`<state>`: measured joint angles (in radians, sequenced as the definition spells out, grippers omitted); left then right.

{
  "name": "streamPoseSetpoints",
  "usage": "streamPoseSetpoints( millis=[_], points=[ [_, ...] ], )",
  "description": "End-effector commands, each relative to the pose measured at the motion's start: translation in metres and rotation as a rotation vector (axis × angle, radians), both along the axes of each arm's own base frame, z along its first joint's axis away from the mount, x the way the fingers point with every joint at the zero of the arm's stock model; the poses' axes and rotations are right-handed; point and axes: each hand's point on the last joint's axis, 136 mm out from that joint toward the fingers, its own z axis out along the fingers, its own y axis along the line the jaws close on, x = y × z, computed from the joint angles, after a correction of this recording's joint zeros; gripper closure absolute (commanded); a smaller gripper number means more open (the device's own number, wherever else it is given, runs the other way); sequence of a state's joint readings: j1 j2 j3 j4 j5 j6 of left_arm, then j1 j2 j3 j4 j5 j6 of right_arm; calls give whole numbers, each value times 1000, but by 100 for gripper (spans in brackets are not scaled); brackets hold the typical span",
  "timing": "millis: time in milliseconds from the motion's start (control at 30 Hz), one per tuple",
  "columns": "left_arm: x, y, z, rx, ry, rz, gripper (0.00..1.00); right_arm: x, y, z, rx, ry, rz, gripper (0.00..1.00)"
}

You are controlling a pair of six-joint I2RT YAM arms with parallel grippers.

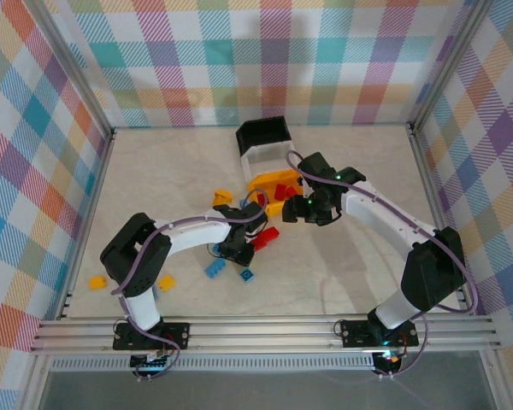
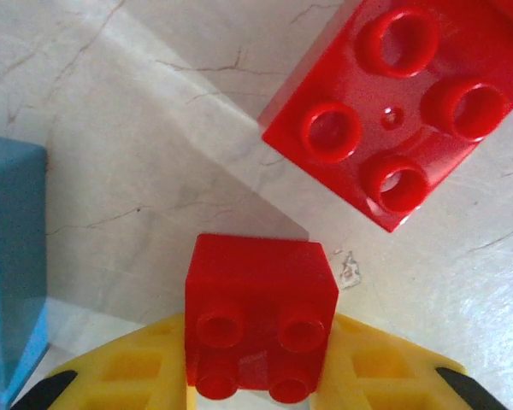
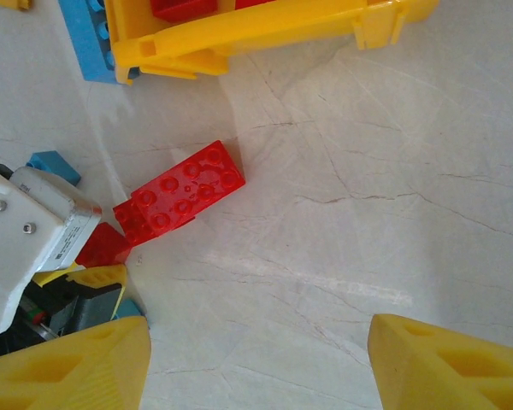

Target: Sort the legos into containers by color

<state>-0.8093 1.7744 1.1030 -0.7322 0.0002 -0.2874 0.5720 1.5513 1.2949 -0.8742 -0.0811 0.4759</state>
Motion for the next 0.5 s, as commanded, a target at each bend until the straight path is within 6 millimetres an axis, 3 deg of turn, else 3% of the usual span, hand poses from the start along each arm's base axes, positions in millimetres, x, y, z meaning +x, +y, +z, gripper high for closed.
streamPoseSetpoints(
  millis=[0,267,367,467],
  points=[
    [10,1,33,-13,-63,7,76,-8,5,8,42,-5,12,31],
    [56,0,109,-88,-199,39,75,-18,-3,10,31,-5,12,31],
    [78,-13,126,-115,-231,30,75,-22,-7,11,37,-13,3,31],
    [100,-34,128,-132,-238,8,75,-27,-9,14,47,-16,-6,31]
  ],
)
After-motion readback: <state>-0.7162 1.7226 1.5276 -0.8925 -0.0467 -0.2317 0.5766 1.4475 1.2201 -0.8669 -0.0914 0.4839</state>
